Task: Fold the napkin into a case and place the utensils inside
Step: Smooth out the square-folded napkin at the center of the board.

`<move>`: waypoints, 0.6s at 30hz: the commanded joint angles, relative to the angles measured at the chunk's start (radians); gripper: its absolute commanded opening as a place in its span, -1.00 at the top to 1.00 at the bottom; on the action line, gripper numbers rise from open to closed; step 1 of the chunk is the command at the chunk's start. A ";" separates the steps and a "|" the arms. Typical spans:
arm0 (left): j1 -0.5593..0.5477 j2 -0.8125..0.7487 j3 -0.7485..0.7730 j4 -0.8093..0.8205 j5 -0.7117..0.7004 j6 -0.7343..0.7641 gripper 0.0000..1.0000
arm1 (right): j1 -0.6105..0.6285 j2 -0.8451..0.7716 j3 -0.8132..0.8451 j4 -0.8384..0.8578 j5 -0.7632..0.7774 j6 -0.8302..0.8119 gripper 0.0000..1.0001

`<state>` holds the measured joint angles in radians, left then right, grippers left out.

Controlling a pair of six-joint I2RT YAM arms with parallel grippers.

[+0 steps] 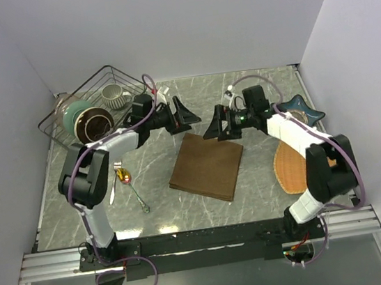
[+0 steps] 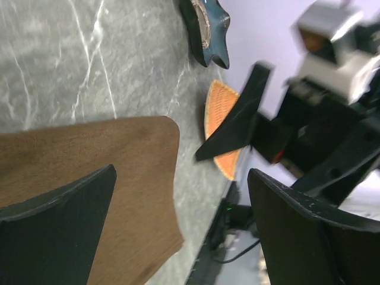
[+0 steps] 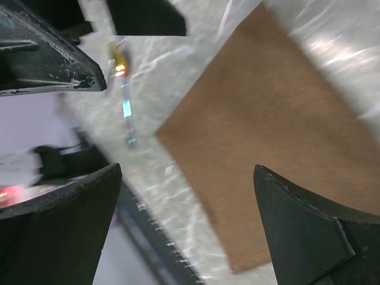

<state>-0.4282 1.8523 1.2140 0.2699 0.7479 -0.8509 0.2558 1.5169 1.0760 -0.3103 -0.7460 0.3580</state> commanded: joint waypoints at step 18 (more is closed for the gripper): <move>-0.027 0.307 0.068 0.307 0.013 -0.353 -0.99 | -0.062 0.327 -0.048 0.413 -0.282 0.269 -1.00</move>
<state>-0.4522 2.1235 1.2095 0.5377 0.7631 -1.1740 0.2073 1.7805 1.0023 0.0433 -0.9905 0.6174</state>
